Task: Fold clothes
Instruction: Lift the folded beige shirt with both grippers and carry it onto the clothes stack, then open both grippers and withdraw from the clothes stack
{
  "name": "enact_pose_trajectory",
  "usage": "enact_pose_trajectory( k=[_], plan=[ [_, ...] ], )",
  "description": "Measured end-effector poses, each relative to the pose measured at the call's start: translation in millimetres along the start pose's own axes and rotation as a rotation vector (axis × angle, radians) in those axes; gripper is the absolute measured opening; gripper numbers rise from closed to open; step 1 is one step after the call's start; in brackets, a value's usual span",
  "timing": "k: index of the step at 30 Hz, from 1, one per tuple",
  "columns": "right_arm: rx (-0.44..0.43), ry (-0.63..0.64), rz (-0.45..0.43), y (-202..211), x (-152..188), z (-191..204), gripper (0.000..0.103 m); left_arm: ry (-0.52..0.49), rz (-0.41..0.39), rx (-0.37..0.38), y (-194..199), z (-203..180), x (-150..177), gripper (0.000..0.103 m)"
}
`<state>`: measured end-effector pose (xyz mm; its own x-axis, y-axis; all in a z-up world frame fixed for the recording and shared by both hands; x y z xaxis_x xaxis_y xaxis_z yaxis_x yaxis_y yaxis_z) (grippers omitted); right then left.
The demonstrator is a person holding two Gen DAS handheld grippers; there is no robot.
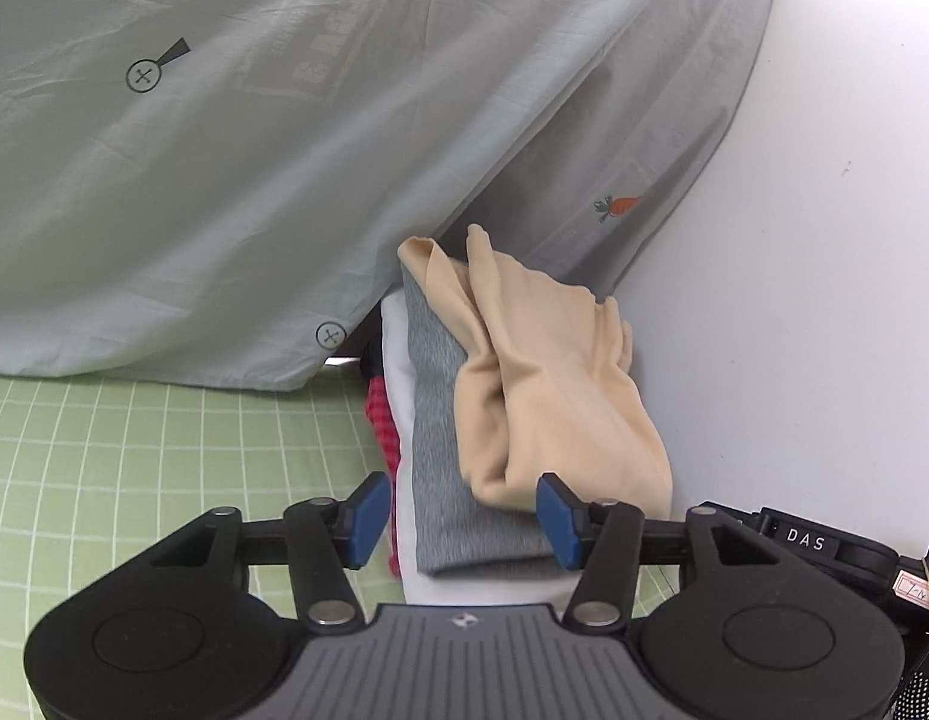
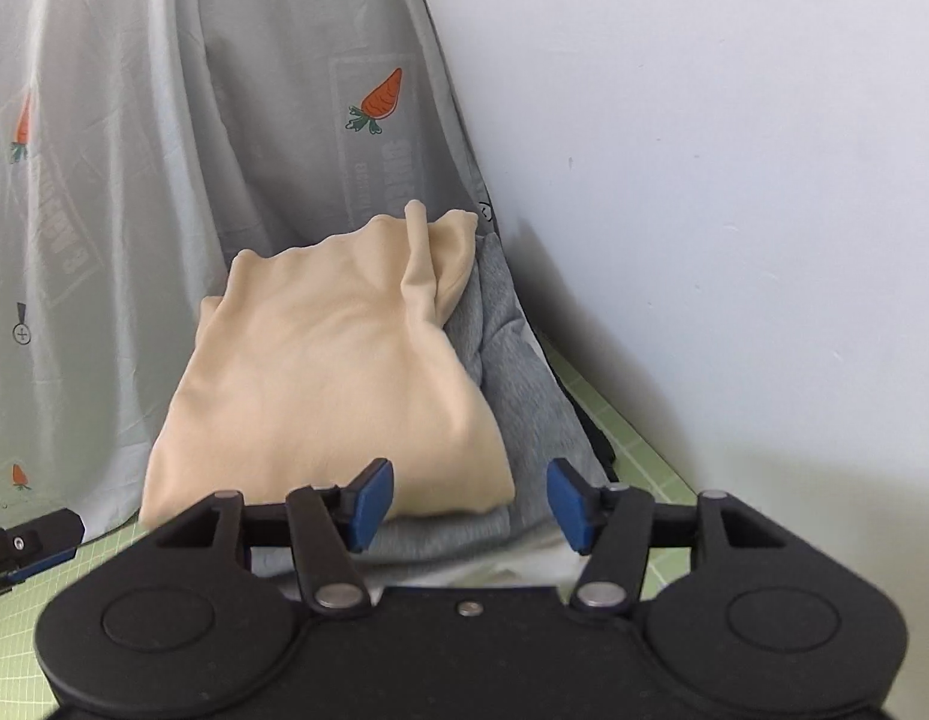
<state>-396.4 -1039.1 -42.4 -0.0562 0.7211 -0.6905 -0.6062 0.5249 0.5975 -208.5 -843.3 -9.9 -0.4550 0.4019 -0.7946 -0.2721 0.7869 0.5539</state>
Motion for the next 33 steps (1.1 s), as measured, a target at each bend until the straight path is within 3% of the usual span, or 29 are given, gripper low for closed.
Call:
enact_pose_trajectory(
  k=[2, 5, 7, 13, 15, 18, 22, 33],
  plan=[
    [0.016, 0.031, -0.011, 25, 15, 5, 0.060, -0.015, 0.019, 0.014, 21, -7, 18, 0.071],
    [0.032, 0.084, -0.032, 65, 43, 10, 0.070, -0.075, 0.046, 0.020, 45, -19, 40, 0.076],
    [0.031, 0.108, -0.033, 86, 61, 14, 0.076, -0.105, 0.053, 0.023, 59, -25, 53, 0.089],
    [0.065, 0.131, -0.029, 120, 98, 11, 0.089, -0.177, 0.067, 0.061, 93, -41, 85, 0.103],
    [0.077, 0.138, -0.028, 131, 110, 9, 0.099, -0.200, 0.055, 0.050, 103, -45, 93, 0.103],
    [0.095, 0.149, -0.027, 147, 128, 7, 0.103, -0.218, 0.047, 0.032, 113, -48, 100, 0.103],
    [0.118, 0.162, -0.032, 164, 146, 5, 0.103, -0.229, 0.053, -0.005, 121, -51, 109, 0.103],
    [0.136, 0.147, -0.039, 172, 150, -5, 0.103, -0.267, 0.051, -0.026, 125, -56, 119, 0.103]
  ],
)
Point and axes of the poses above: each gripper's, at about its wrist camera, not at the fingertips, and y roughly against the way its jaws point, z to its left, x to its underside, the point moved 3 cm from there along -y, roughly the way its jaws point, and after that the axes turned 8 degrees about -y, right-handed, at the moved point
